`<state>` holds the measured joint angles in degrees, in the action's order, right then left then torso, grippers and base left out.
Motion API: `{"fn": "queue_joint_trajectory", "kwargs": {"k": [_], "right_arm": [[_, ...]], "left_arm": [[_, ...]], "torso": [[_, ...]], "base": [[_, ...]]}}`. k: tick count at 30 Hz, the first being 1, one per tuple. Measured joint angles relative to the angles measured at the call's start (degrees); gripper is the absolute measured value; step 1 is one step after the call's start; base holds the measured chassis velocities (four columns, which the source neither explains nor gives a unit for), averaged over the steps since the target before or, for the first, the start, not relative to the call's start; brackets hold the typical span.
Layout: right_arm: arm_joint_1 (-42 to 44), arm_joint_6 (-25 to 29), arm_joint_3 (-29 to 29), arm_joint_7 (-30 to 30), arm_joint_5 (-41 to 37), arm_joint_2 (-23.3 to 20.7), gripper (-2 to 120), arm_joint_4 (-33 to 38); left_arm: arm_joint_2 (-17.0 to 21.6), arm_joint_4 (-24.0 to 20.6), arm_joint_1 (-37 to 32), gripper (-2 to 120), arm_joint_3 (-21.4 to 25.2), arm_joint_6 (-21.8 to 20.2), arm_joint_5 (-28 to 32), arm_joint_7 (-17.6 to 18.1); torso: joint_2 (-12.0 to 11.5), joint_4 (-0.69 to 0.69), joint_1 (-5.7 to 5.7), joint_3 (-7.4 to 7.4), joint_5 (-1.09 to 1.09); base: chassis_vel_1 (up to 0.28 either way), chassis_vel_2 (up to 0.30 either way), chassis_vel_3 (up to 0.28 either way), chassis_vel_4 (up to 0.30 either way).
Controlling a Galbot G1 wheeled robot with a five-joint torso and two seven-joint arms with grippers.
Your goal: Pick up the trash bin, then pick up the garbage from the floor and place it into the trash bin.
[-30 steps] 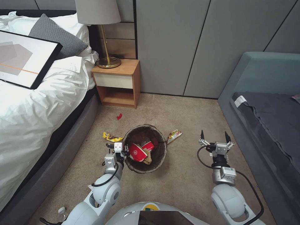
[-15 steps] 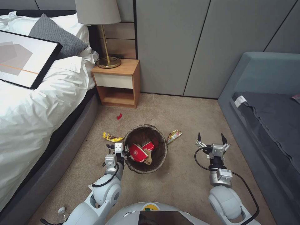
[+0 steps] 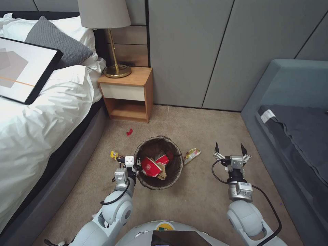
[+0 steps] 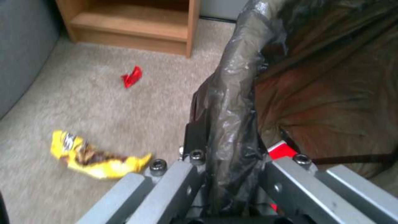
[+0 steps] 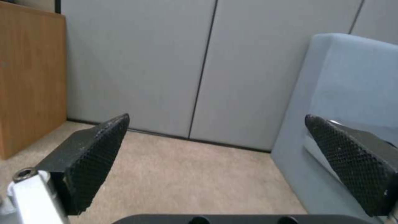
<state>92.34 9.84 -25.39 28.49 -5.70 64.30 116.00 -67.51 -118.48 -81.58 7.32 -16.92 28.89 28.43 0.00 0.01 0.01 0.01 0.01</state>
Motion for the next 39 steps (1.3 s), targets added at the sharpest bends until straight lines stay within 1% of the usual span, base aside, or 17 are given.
{"fn": "queue_joint_trajectory", "kwargs": {"k": [1, 2, 4, 5, 8, 10, 14, 16, 20, 23, 28, 31, 32, 36, 37, 39], "right_arm": [[0.0, 0.0, 0.1, 0.0, 0.0, 0.0, 100, 0.0], [0.0, 0.0, 0.1, 0.0, 0.0, 0.0, 100, 0.0], [0.0, -0.1, 0.3, 0.0, 0.0, 0.1, 100, 0.0], [-0.1, -0.1, 0.3, 0.0, 0.0, 0.2, 100, -0.1], [-0.2, 0.0, 0.3, 0.1, 0.1, 0.4, 100, -0.2], [-0.5, 0.1, 0.3, 0.4, 0.1, 0.5, 100, -0.4], [-1.0, 0.4, 0.4, 0.8, 0.2, 0.5, 100, -0.6], [-1.0, 0.3, 0.4, 0.9, 0.1, 0.5, 100, -0.6], [-1.1, -0.4, 0.5, 1.1, -0.4, 0.1, 100, -0.2], [-1.1, -1.8, 0.6, 1.2, -1.8, -1.1, 100, 0.6], [-1.1, -2.5, 0.6, 1.2, -2.5, -1.9, 100, 1.1], [-1.2, -3.4, 0.6, 0.8, -3.8, -3.8, 100, 1.6], [-1.2, -3.4, 0.6, 0.8, -3.8, -3.8, 100, 1.6], [-2.4, -6.5, 1.7, 1.2, -9.4, -5.9, 100, 2.0], [-2.4, -6.5, 1.7, 1.2, -9.4, -5.9, 100, 2.0], [-3.4, -9.0, 2.8, 1.9, -13.9, -6.8, 100, 2.0]], "left_arm": [[0.0, 0.0, 0.0, 2, 0.0, 0.0, 0.0, 0.0], [0.0, 0.0, 0.0, 2, 0.0, 0.0, 0.0, 0.0], [0.0, -0.1, 0.0, 2, 0.0, 0.0, 0.0, 0.0], [0.0, -0.1, -0.1, 2, 0.0, 0.0, 0.0, 0.0], [-0.1, -0.1, -0.1, 2, 0.0, 0.0, 0.0, 0.0], [-0.1, -0.1, -0.2, 2, 0.1, 0.0, 0.0, 0.0], [-0.2, -0.1, -0.2, 2, 0.1, 0.0, 0.0, 0.0], [-0.2, -0.1, -0.2, 2, 0.1, 0.0, 0.0, 0.0], [-0.2, -0.1, -0.2, 2, 0.1, 0.0, -0.1, 0.1], [-0.3, -0.1, -0.3, 2, 0.1, 0.1, -0.1, 0.1], [-0.3, -0.1, -0.4, 2, 0.1, 0.1, -0.1, 0.1], [-0.2, -0.1, -0.4, 2, 0.2, 0.1, -0.2, 0.1], [-0.2, -0.1, -0.4, 2, 0.2, 0.1, -0.2, 0.1], [-0.3, 0.0, -0.4, 2, 0.1, 0.2, -0.3, 0.1], [-0.3, 0.0, -0.4, 2, 0.1, 0.2, -0.3, 0.1], [-0.4, 0.0, -0.4, 2, 0.0, 0.2, -0.3, 0.1]], "torso": [[0.0, -0.03, 0.00, 0.00, -0.05], [0.0, -0.03, 0.00, 0.00, -0.05], [0.0, -0.02, 0.00, 0.00, 0.01], [0.0, -0.01, 0.00, 0.00, -0.02], [0.0, -0.01, 0.00, 0.00, 0.00], [0.0, -0.01, 0.00, 0.00, -0.03], [0.0, -0.03, 0.01, 0.00, -0.02], [0.0, -0.02, 0.01, 0.00, -0.01], [0.0, 0.00, 0.01, 0.00, -0.01], [0.0, -0.02, 0.00, -0.01, -0.01], [0.0, -0.02, 0.00, -0.01, -0.01], [0.0, -0.02, 0.00, -0.01, -0.01], [0.0, -0.02, 0.00, -0.01, -0.01], [0.0, -0.02, 0.00, -0.01, -0.01], [0.0, -0.02, 0.00, -0.01, -0.01], [0.0, -0.01, 0.00, -0.01, -0.02]], "base": [[-0.194, 0.216, 0.209, -0.208], [-0.194, 0.216, 0.209, -0.208], [-0.191, 0.213, 0.191, -0.179], [-0.173, 0.181, 0.196, -0.176], [-0.161, 0.175, 0.185, -0.167], [-0.150, 0.157, 0.152, -0.153], [-0.130, 0.128, 0.124, -0.130], [-0.112, 0.090, 0.115, -0.092], [-0.016, 0.019, 0.011, -0.014], [0.000, 0.000, 0.000, 0.000], [0.000, 0.000, 0.000, 0.000], [0.000, 0.000, 0.000, 0.000], [0.000, 0.000, 0.000, 0.000], [0.000, 0.000, 0.000, 0.000], [0.000, 0.000, 0.000, 0.000], [0.000, 0.000, 0.000, 0.000]]}}
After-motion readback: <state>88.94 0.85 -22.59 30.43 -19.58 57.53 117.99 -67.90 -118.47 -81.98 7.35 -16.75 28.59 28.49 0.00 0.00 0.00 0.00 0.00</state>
